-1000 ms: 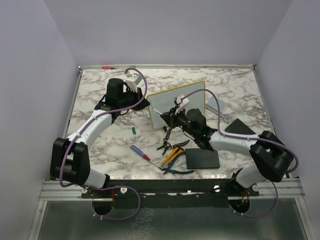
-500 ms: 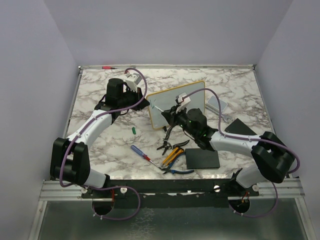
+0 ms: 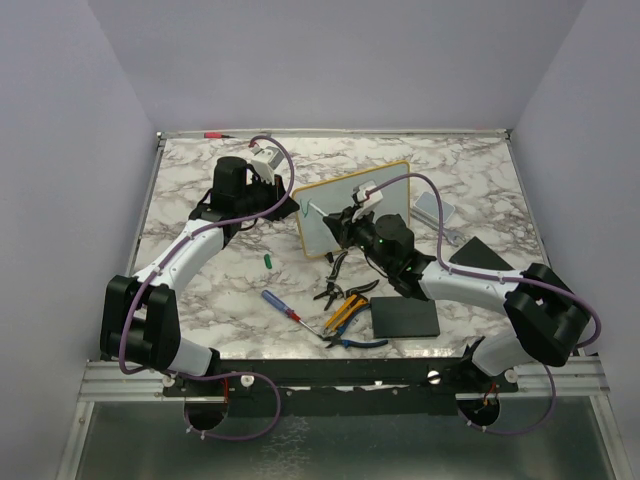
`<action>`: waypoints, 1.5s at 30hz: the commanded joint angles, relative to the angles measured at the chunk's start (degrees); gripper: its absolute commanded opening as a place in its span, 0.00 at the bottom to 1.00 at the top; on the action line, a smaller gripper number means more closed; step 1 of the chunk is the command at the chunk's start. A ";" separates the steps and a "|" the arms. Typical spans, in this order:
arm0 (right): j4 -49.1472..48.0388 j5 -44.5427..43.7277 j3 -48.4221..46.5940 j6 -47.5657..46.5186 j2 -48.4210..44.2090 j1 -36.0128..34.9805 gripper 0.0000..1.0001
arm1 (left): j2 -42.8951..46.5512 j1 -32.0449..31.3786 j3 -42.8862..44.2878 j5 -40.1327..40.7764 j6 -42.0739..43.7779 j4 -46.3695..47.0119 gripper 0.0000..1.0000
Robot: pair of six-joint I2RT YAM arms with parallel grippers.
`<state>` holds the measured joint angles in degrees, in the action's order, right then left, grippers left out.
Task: Write a sentence on the whiteboard
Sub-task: Write on the whiteboard at the whiteboard stand.
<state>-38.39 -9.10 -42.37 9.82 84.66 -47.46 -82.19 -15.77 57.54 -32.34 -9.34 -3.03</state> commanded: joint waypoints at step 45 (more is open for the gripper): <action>0.16 2.83 1.23 -1.53 0.66 -1.40 0.01 | 1.09 -0.23 1.08 2.02 0.47 -0.19 0.05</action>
<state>-38.83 -5.06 -39.24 8.14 83.90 -48.42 -82.13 -15.88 57.56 -32.08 -9.37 -3.07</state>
